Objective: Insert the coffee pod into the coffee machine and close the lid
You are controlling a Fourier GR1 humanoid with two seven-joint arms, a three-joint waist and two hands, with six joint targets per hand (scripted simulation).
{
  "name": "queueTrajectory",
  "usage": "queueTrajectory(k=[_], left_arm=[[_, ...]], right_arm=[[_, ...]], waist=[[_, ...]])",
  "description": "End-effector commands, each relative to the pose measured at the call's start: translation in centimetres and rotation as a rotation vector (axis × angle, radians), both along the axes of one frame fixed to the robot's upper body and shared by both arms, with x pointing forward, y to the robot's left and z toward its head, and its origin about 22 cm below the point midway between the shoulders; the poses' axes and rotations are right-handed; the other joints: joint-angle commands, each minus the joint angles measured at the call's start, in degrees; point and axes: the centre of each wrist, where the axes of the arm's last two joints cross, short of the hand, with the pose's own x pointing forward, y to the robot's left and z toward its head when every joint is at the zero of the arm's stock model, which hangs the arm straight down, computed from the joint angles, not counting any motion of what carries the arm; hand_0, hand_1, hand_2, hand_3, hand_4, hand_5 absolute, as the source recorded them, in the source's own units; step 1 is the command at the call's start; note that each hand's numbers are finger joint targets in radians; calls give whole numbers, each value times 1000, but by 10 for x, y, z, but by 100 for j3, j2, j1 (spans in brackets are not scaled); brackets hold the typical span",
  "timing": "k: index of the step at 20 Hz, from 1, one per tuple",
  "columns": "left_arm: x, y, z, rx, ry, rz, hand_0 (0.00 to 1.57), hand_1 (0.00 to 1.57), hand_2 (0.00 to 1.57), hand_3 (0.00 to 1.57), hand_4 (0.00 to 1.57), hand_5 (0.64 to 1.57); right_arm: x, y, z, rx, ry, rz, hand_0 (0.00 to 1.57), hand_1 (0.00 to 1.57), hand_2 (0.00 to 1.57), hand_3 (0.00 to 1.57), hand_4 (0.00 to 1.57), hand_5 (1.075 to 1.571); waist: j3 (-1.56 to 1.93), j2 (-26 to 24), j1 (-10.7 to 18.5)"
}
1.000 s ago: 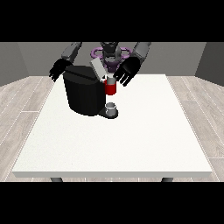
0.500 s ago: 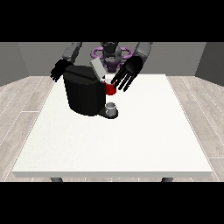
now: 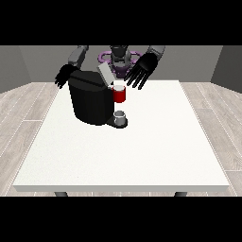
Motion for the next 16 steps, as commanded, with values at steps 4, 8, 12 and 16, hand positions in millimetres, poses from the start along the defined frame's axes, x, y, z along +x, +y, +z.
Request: queueTrajectory(k=[4,8,12,16], left_arm=[[-7,-15,-57,-141,130,-21,0,0,0,0,0,1571],[-15,8,-89,-410,146,17,0,0,0,0,0,1571],[-32,-9,-146,-691,217,13,0,0,0,0,237,1571],[-54,-4,-187,-777,278,48,0,0,0,0,0,1571]], right_arm=[[-28,-25,-41,34,120,-51,0,0,0,0,381,1571],[-36,-41,-40,38,155,-83,0,0,0,0,387,1571],[-54,-34,-59,44,210,-134,0,0,0,0,424,1571],[-75,-51,-69,42,209,-124,0,0,0,0,445,1571]], waist=[[0,-752,328],[-7,-1055,576],[-10,-1632,853],[-3,-2112,1021]])
